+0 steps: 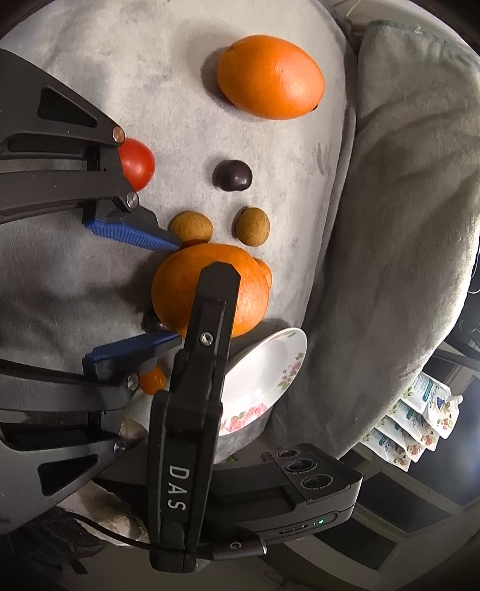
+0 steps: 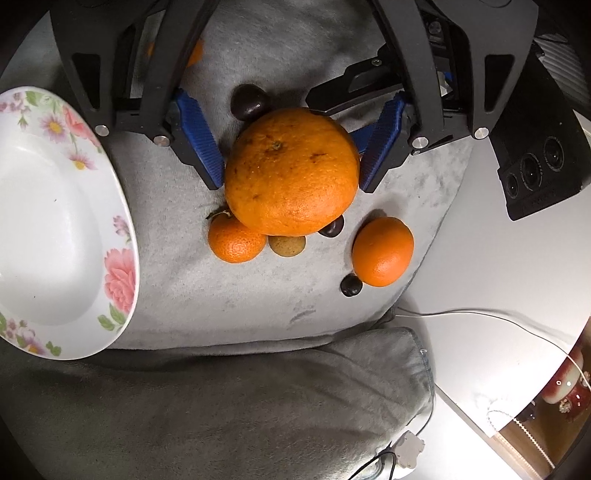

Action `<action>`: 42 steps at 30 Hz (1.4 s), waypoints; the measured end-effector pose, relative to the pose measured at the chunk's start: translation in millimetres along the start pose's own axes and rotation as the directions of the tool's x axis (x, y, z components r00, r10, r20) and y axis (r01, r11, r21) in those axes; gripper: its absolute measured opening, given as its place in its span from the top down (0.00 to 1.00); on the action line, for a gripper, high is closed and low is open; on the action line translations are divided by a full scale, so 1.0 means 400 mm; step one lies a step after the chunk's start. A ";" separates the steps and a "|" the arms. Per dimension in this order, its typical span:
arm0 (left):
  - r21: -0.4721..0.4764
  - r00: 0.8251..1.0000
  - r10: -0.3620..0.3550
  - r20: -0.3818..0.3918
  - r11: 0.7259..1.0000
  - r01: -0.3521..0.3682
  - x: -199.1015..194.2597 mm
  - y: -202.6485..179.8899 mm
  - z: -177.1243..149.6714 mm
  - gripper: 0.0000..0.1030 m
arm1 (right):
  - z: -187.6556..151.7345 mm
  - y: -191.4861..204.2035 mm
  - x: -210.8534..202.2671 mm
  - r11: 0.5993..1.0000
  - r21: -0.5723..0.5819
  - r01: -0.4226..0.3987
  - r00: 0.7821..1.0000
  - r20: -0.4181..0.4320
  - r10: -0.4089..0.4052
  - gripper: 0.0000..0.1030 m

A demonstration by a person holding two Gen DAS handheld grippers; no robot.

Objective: Organize fruits
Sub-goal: 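Lift the large orange with the right gripper and carry it over the plate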

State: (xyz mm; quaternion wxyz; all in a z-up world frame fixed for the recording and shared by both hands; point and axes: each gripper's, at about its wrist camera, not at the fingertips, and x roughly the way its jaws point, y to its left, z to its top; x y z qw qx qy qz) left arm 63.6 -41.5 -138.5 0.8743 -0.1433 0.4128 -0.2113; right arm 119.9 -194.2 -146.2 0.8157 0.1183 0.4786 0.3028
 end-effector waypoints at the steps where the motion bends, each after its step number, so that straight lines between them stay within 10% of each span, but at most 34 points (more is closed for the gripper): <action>1: 0.004 1.000 -0.001 0.000 1.000 0.001 0.001 -0.002 0.000 0.60 | 0.000 0.000 -0.001 1.000 0.002 0.000 1.000 0.000 0.000 0.25; 42: 0.185 0.993 -0.114 -0.007 0.976 0.114 0.086 -0.263 0.059 0.61 | -0.017 -0.158 -0.277 0.989 0.120 0.087 0.978 0.181 -0.107 0.26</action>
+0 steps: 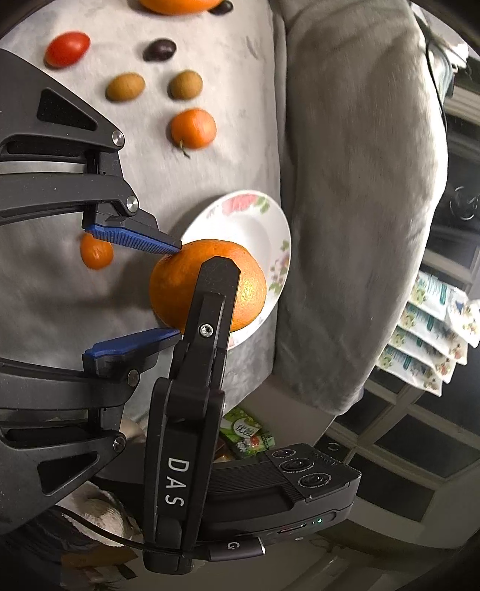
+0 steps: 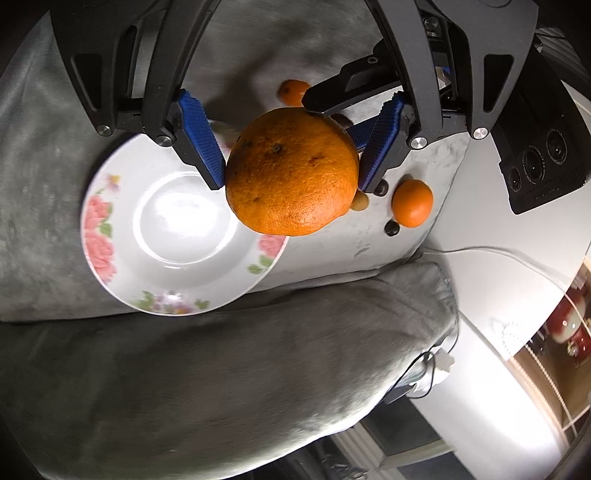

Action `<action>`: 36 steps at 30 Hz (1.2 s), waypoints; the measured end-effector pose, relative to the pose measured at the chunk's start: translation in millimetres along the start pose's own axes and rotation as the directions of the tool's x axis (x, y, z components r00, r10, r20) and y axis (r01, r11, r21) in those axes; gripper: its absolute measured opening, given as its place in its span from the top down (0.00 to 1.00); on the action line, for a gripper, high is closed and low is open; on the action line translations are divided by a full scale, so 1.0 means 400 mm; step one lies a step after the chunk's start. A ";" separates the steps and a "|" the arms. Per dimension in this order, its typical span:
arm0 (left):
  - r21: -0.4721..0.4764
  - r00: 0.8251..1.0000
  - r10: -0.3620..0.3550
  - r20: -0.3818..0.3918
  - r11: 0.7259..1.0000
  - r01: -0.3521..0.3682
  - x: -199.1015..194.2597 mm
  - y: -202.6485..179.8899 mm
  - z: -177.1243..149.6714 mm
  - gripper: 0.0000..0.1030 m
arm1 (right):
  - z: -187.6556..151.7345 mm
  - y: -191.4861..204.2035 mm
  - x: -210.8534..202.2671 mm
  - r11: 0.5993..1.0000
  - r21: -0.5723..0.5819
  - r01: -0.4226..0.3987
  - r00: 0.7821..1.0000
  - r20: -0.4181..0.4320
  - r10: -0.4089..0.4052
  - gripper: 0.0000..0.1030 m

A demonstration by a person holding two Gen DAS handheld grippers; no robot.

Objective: Organize fruits
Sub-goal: 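Lift the large orange with the right gripper and carry it over the plate, then open the right gripper to drop the orange onto the plate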

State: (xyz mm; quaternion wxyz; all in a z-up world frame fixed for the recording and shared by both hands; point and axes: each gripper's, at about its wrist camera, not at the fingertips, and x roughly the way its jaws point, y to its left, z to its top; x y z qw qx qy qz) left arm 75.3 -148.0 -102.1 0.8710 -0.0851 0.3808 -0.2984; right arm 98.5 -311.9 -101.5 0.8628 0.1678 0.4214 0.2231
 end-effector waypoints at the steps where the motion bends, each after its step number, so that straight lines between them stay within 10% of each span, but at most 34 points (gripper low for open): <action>1: 0.003 1.000 -0.002 -0.003 1.000 0.002 0.005 -0.004 0.001 0.61 | 0.001 -0.009 -0.003 1.000 0.006 0.002 1.000 0.002 -0.002 0.26; 36: -0.023 0.990 0.124 0.064 0.992 -0.123 -0.107 0.073 -0.002 0.48 | -0.005 -0.044 -0.186 0.988 0.023 0.154 0.957 0.244 -0.155 0.12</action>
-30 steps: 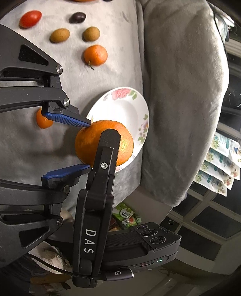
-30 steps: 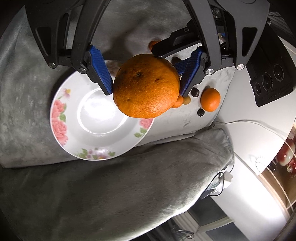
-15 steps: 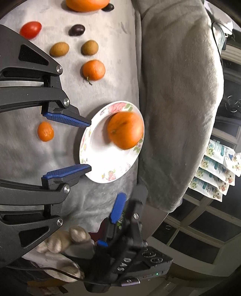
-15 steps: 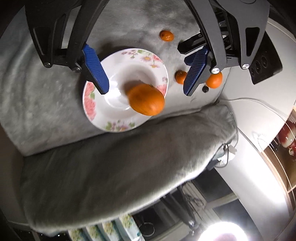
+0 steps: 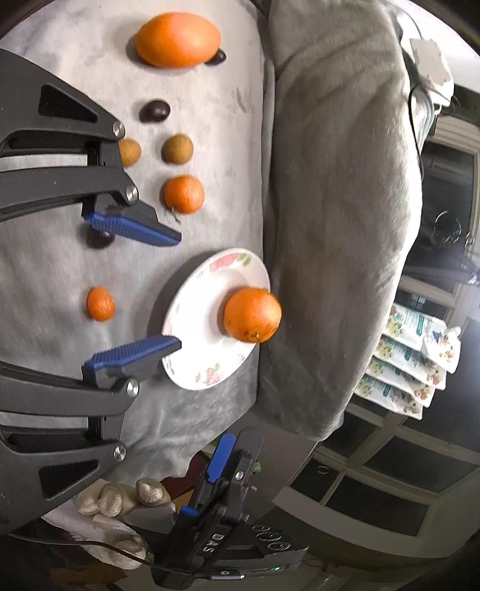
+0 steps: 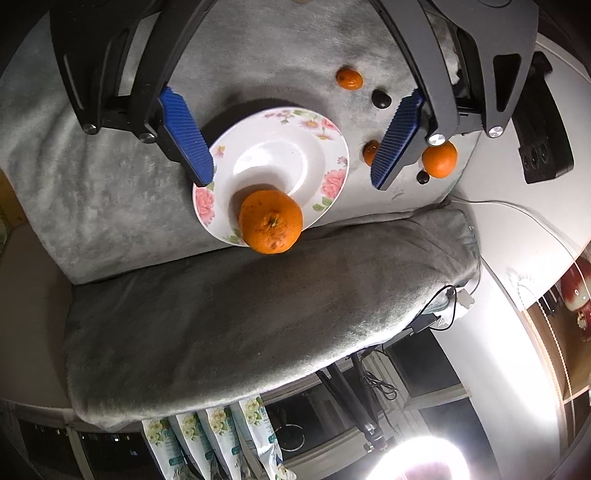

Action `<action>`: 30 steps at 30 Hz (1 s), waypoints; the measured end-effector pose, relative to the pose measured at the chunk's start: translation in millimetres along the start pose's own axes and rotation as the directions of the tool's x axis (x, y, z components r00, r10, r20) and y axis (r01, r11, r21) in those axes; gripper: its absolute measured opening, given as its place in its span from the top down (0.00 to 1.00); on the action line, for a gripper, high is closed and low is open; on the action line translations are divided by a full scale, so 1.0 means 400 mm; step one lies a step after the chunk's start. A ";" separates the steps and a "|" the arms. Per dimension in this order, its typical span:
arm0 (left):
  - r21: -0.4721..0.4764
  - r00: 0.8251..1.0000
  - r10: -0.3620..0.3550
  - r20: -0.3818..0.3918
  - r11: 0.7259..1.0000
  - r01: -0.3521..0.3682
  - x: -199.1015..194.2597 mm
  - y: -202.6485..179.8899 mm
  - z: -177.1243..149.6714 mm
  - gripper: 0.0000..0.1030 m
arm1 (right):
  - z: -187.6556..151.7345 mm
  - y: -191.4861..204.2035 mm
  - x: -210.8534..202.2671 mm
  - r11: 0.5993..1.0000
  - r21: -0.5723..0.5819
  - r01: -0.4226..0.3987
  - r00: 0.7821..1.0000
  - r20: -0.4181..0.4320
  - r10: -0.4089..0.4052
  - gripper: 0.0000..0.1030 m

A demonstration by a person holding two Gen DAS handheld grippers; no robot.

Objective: Organize fruits
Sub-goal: 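Open the right gripper to drop the orange onto the plate, then move the right gripper toward the small kumquat on the fleece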

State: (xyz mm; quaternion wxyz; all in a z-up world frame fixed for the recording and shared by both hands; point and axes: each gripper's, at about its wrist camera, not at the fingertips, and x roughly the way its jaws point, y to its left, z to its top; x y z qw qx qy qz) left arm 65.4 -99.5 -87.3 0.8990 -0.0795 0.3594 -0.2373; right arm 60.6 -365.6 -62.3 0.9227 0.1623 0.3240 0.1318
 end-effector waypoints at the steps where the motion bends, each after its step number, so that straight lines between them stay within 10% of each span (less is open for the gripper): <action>1: -0.004 1.000 0.005 0.003 1.000 -0.005 -0.004 0.005 0.001 0.48 | -0.002 0.003 -0.004 1.000 -0.007 0.003 1.000 0.005 -0.003 0.12; 30: -0.121 0.975 0.216 0.045 0.970 -0.209 -0.143 0.256 -0.067 0.47 | -0.127 0.116 0.040 0.978 -0.205 -0.036 0.996 -0.089 0.018 0.12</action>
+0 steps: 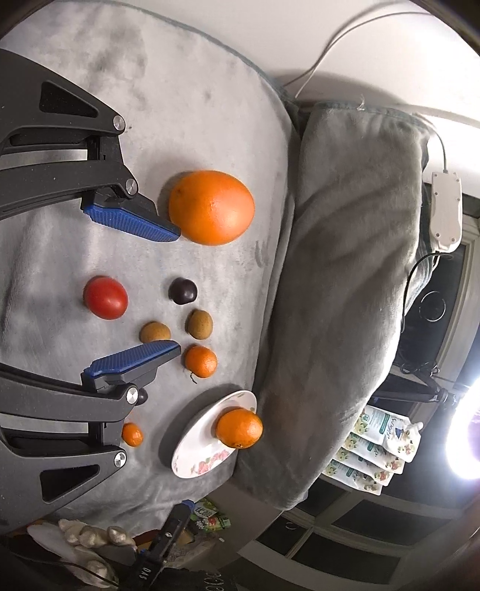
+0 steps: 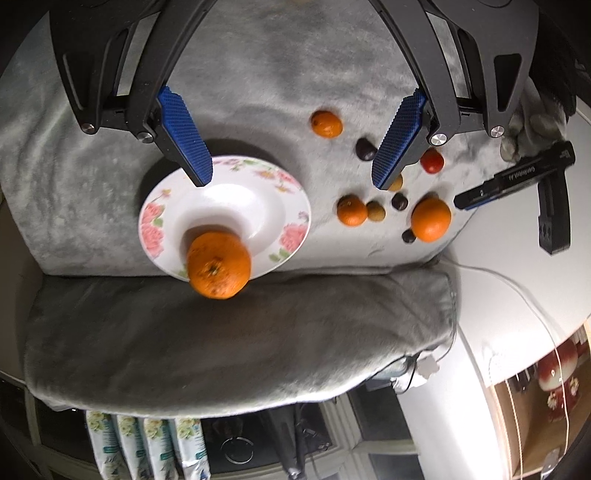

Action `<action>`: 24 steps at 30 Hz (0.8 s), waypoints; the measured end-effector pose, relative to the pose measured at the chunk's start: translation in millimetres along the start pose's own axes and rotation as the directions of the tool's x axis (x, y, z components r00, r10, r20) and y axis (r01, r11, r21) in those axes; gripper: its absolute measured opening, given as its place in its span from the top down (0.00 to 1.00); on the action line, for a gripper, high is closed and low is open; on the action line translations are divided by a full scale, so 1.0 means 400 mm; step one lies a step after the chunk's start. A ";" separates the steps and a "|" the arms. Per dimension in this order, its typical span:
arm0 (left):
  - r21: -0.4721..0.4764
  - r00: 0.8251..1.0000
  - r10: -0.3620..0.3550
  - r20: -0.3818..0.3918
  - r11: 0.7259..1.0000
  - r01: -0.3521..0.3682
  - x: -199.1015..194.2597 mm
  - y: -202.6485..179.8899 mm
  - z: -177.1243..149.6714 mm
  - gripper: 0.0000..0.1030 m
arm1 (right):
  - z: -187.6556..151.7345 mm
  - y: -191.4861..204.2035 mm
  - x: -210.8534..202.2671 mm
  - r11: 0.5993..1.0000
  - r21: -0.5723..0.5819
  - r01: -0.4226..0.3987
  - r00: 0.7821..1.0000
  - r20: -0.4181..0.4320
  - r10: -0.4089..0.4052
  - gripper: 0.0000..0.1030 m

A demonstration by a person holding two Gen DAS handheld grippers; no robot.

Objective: Organize fruits
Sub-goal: 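Move the right gripper toward the small kumquat on the fleece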

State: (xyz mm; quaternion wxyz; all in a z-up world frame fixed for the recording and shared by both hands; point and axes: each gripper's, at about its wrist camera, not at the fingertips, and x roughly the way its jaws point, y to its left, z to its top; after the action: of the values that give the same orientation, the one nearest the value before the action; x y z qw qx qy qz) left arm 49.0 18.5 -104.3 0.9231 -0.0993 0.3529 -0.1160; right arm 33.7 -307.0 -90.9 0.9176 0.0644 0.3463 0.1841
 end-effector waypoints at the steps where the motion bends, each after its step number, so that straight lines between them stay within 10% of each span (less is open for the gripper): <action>1: 0.002 1.000 -0.003 -0.003 1.000 0.003 0.003 0.000 -0.001 0.47 | -0.006 0.004 0.006 1.000 -0.005 -0.004 1.000 -0.011 0.004 0.12; 24: -0.030 0.996 -0.046 -0.079 0.999 0.044 0.033 0.027 -0.066 0.53 | -0.074 0.065 0.123 0.995 -0.091 -0.027 0.987 -0.161 0.012 0.28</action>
State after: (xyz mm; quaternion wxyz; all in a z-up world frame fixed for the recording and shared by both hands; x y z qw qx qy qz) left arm 42.4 22.1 -134.9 0.9039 -0.1155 0.3888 -0.1356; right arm 40.5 -264.5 -137.0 0.8869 0.0098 0.4095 0.2136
